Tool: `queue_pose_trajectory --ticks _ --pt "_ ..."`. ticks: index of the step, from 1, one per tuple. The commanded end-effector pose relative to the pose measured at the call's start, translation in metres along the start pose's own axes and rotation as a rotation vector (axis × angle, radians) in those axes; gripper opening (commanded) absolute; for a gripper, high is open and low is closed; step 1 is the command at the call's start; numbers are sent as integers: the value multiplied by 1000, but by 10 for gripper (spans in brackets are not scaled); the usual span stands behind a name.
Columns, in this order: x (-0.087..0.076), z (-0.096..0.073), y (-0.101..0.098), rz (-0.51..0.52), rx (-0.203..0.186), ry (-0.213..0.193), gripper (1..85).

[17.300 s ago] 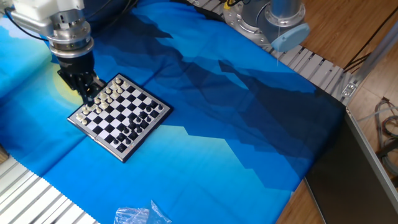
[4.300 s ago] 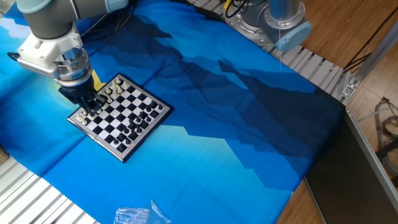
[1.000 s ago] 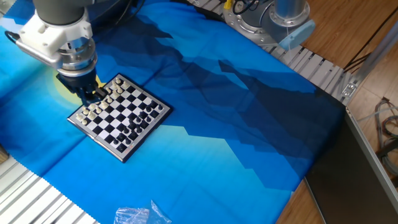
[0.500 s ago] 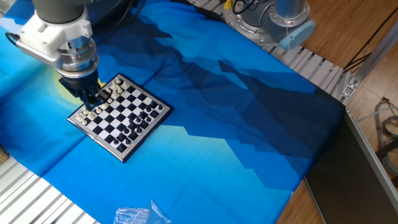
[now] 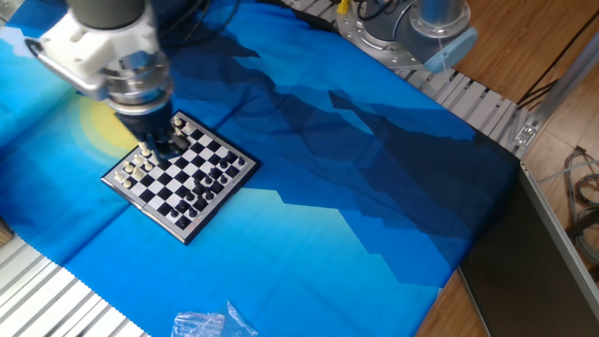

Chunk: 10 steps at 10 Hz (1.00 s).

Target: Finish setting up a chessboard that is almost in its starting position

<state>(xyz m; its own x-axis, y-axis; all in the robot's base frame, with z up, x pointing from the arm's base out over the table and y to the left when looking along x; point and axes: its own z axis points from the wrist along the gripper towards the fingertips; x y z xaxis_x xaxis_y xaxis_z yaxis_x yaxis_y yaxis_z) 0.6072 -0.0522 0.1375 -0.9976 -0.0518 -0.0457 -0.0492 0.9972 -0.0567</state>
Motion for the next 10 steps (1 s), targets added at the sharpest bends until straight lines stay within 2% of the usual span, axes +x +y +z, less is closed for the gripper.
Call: queue_pose_trajectory --ticks 1,2,3,4,5,6,7,8,9,10 --pt "8 -38 53 94 23 -10 10" --pt "6 -38 50 119 46 -20 10" --pt "1 -35 42 158 53 -24 10" --pt "-5 -28 29 184 39 -20 10" --pt "-13 -15 3 187 36 -20 10" --pt "-20 -2 -7 208 -9 -29 10" --pt "-24 4 -18 194 -7 -36 10" --pt "-23 4 -18 183 -8 -30 10" --pt "-16 4 -20 183 4 -6 10" --pt "-14 4 -15 185 -15 2 10"
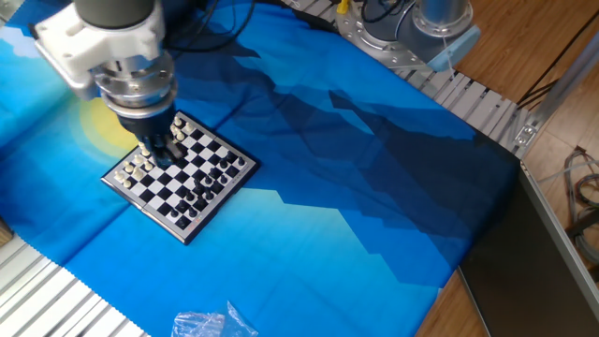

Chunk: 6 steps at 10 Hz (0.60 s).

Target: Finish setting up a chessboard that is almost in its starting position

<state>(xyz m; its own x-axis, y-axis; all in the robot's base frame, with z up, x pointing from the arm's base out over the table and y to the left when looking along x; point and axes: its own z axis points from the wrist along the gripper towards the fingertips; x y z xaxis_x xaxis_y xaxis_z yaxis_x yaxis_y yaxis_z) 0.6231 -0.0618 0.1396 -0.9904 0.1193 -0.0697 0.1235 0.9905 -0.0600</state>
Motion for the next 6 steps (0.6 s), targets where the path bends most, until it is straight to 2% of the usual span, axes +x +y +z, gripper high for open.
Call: queue_pose_trajectory --ticks 1,2,4,5,6 --pt "-2 5 -3 7 -33 10 10" --pt "-1 5 1 11 -46 12 10" --pt "-11 5 -12 -5 0 -25 10" --pt "-12 5 -9 -36 -9 -28 10" --pt "-15 5 -1 -69 -41 -42 10"
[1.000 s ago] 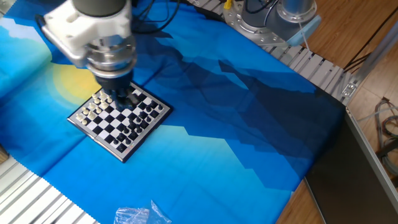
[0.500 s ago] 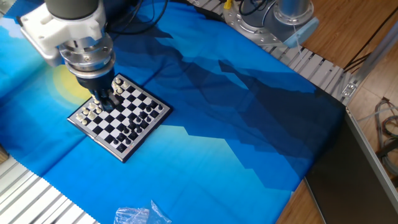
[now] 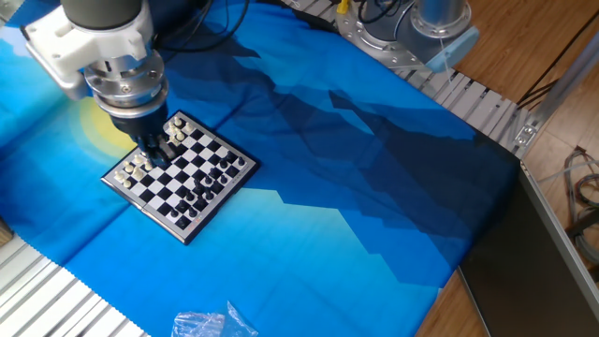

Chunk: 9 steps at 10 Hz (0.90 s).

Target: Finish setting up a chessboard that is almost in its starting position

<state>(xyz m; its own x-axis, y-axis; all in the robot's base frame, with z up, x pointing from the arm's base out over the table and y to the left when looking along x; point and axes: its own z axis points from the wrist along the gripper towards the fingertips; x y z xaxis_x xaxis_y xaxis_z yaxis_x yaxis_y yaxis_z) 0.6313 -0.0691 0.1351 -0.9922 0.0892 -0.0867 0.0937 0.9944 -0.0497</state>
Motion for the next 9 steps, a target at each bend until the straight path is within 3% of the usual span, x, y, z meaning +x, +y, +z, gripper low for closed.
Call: queue_pose_trajectory --ticks 1,2,4,6,8,9 --pt "-8 -1 11 -73 -48 -32 10" --pt "-10 -1 17 -98 -71 -41 10" --pt "-3 -2 22 -90 -94 -13 10" --pt "12 -16 34 -25 -25 -21 10" --pt "23 -28 48 21 6 -24 10" --pt "25 -29 58 59 -8 -33 10"
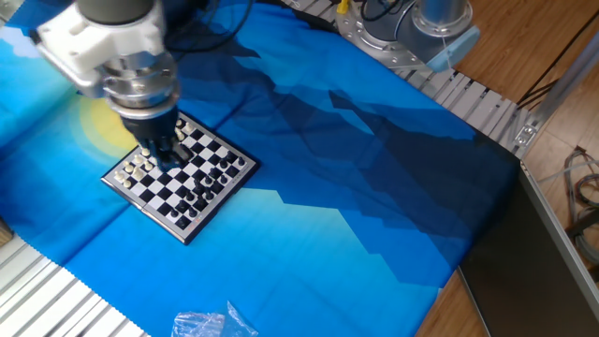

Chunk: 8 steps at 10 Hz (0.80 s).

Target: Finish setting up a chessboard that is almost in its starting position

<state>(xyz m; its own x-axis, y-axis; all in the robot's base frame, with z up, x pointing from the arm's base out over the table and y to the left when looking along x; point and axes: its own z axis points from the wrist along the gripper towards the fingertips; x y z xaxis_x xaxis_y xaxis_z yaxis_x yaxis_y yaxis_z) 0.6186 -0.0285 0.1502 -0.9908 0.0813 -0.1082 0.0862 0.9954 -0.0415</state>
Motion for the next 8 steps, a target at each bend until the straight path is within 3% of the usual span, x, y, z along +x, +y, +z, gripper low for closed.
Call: queue_pose_trajectory --ticks 1,2,3,5,7,8 --pt "9 -9 23 83 13 -21 10" --pt "13 -6 27 89 18 -6 10" --pt "17 -2 38 101 -5 15 10" --pt "14 2 36 86 -7 23 10" --pt "15 2 38 88 -48 29 10" --pt "8 4 42 104 -80 0 10"
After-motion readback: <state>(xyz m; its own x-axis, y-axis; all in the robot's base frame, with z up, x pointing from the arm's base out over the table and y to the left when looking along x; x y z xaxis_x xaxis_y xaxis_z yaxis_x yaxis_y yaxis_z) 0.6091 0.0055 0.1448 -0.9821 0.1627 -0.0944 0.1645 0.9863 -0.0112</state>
